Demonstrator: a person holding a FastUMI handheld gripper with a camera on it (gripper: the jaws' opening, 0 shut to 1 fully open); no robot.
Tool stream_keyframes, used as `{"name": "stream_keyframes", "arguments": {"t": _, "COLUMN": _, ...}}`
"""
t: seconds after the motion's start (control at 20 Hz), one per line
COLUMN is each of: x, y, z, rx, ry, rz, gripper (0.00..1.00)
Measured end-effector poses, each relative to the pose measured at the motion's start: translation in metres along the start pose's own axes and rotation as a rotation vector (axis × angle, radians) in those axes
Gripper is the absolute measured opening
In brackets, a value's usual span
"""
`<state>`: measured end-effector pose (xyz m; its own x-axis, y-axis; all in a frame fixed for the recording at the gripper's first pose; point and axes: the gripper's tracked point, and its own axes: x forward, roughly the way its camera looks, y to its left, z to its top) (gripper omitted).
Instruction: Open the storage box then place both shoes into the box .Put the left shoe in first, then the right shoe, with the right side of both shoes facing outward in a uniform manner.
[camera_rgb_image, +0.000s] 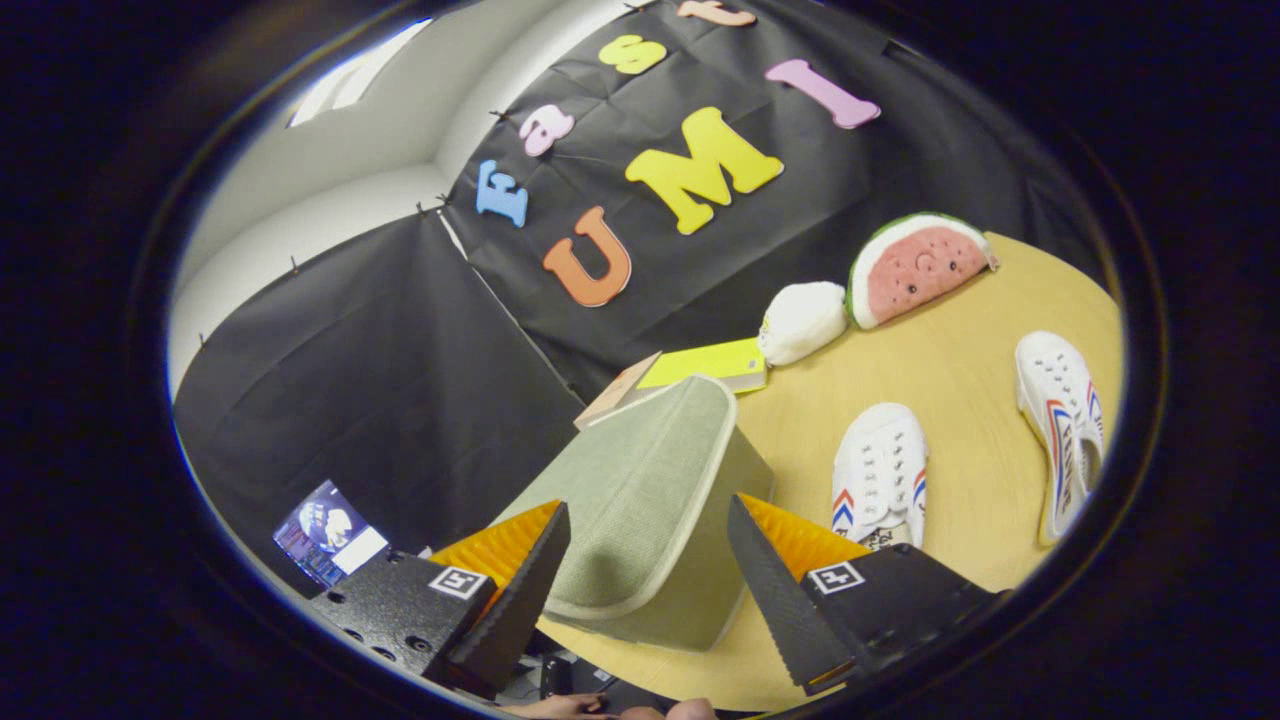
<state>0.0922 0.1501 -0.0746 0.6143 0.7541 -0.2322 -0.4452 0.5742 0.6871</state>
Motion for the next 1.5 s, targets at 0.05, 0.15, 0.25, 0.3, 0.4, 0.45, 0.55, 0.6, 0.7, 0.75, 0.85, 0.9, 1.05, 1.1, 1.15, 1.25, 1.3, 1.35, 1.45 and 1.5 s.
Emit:
{"name": "stream_keyframes", "arguments": {"t": 0.05, "x": 0.005, "y": 0.001, "z": -0.001, "rx": 0.058, "ry": 0.019, "rz": 0.033, "gripper": 1.0}}
{"name": "stream_keyframes", "arguments": {"t": 0.15, "x": 0.013, "y": 0.004, "z": -0.004, "rx": 0.176, "ry": 0.06, "rz": 0.095, "gripper": 1.0}}
{"name": "stream_keyframes", "arguments": {"t": 0.25, "x": 0.016, "y": 0.009, "z": -0.005, "rx": 0.288, "ry": 0.1, "rz": 0.156, "gripper": 0.99}}
{"name": "stream_keyframes", "arguments": {"t": 0.3, "x": 0.018, "y": 0.012, "z": -0.004, "rx": 0.329, "ry": 0.111, "rz": 0.184, "gripper": 0.99}}
{"name": "stream_keyframes", "arguments": {"t": 0.4, "x": 0.023, "y": 0.013, "z": -0.005, "rx": 0.363, "ry": 0.134, "rz": 0.208, "gripper": 0.98}}
{"name": "stream_keyframes", "arguments": {"t": 0.45, "x": 0.024, "y": 0.015, "z": -0.004, "rx": 0.382, "ry": 0.144, "rz": 0.225, "gripper": 0.97}}
{"name": "stream_keyframes", "arguments": {"t": 0.55, "x": 0.022, "y": 0.017, "z": -0.003, "rx": 0.392, "ry": 0.144, "rz": 0.228, "gripper": 0.88}}
{"name": "stream_keyframes", "arguments": {"t": 0.6, "x": 0.019, "y": 0.015, "z": 0.003, "rx": 0.385, "ry": 0.129, "rz": 0.216, "gripper": 0.74}}
{"name": "stream_keyframes", "arguments": {"t": 0.7, "x": 0.011, "y": 0.014, "z": 0.014, "rx": 0.366, "ry": 0.087, "rz": 0.178, "gripper": 0.45}}
{"name": "stream_keyframes", "arguments": {"t": 0.75, "x": 0.008, "y": 0.014, "z": 0.021, "rx": 0.36, "ry": 0.068, "rz": 0.159, "gripper": 0.3}}
{"name": "stream_keyframes", "arguments": {"t": 0.85, "x": 0.006, "y": 0.027, "z": 0.026, "rx": 0.332, "ry": 0.069, "rz": 0.155, "gripper": 0.11}}
{"name": "stream_keyframes", "arguments": {"t": 0.9, "x": 0.005, "y": 0.034, "z": 0.03, "rx": 0.303, "ry": 0.071, "rz": 0.143, "gripper": 0.08}}
{"name": "stream_keyframes", "arguments": {"t": 1.05, "x": 0.003, "y": 0.061, "z": 0.047, "rx": 0.203, "ry": 0.055, "rz": 0.106, "gripper": 0.05}}
{"name": "stream_keyframes", "arguments": {"t": 1.1, "x": 0.002, "y": 0.075, "z": 0.054, "rx": 0.173, "ry": 0.046, "rz": 0.099, "gripper": 0.05}}
{"name": "stream_keyframes", "arguments": {"t": 1.15, "x": 0.002, "y": 0.089, "z": 0.062, "rx": 0.137, "ry": 0.039, "rz": 0.092, "gripper": 0.05}}
{"name": "stream_keyframes", "arguments": {"t": 1.25, "x": 0.005, "y": 0.119, "z": 0.072, "rx": 0.071, "ry": 0.021, "rz": 0.079, "gripper": 0.05}}
{"name": "stream_keyframes", "arguments": {"t": 1.3, "x": 0.009, "y": 0.137, "z": 0.075, "rx": 0.044, "ry": 0.014, "rz": 0.077, "gripper": 0.05}}
{"name": "stream_keyframes", "arguments": {"t": 1.35, "x": 0.015, "y": 0.151, "z": 0.077, "rx": 0.012, "ry": 0.013, "rz": 0.073, "gripper": 0.05}}
{"name": "stream_keyframes", "arguments": {"t": 1.45, "x": 0.031, "y": 0.178, "z": 0.07, "rx": -0.043, "ry": 0.036, "rz": 0.061, "gripper": 0.05}}
{"name": "stream_keyframes", "arguments": {"t": 1.5, "x": 0.042, "y": 0.192, "z": 0.064, "rx": -0.065, "ry": 0.056, "rz": 0.056, "gripper": 0.05}}
